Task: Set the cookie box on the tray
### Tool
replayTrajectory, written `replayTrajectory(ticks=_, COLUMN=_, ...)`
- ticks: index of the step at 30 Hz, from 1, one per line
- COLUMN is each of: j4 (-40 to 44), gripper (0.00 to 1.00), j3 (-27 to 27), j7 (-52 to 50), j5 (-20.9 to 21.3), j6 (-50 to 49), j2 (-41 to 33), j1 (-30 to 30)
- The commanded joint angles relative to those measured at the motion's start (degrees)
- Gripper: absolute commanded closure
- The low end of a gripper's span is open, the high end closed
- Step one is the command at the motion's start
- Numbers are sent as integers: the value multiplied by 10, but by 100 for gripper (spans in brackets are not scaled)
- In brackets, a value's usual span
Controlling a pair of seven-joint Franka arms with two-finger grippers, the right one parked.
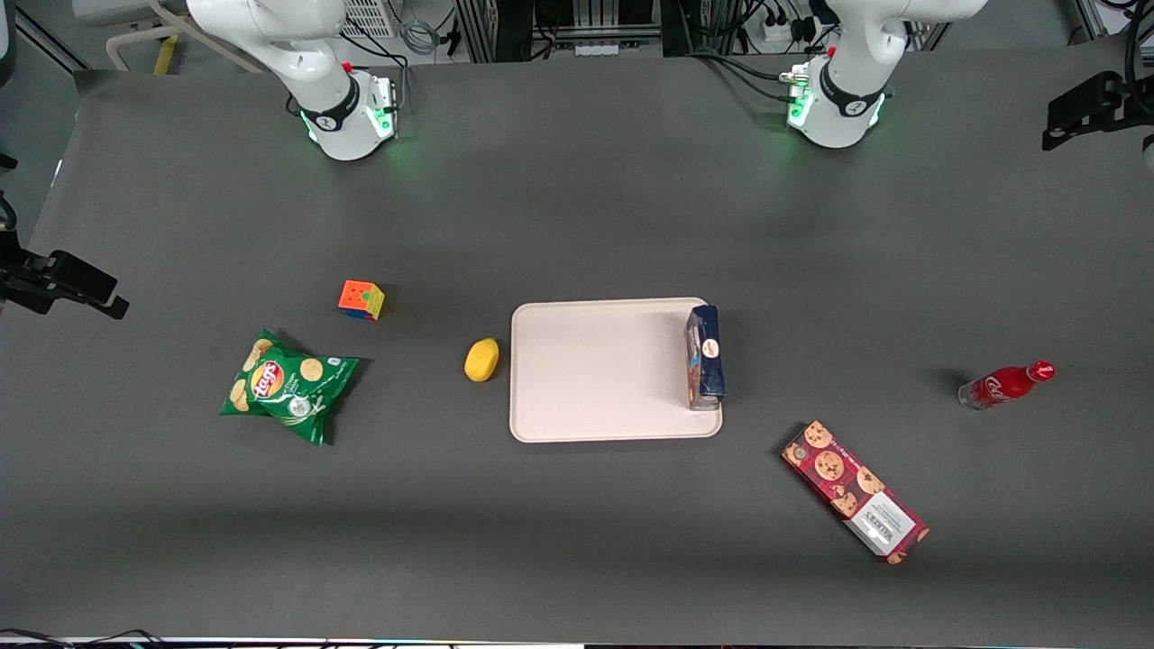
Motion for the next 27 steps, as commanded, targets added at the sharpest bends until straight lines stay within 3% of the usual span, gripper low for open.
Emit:
replayTrajectory(ticks=1, j4=-210, gripper=0, j3=-4, j7=9, j5=7, j6=120, j2=-109, j1=-5)
replayTrajectory(ticks=6, j4=-228, gripper=0, j3=-4, j7=10, j5=1, j6=157, j2=-102, j1=-5)
replayTrajectory(ticks=27, j4=-211, gripper=0, j3=11, j7=6, j5=-10, j6=151, j2=-96, j1=-8)
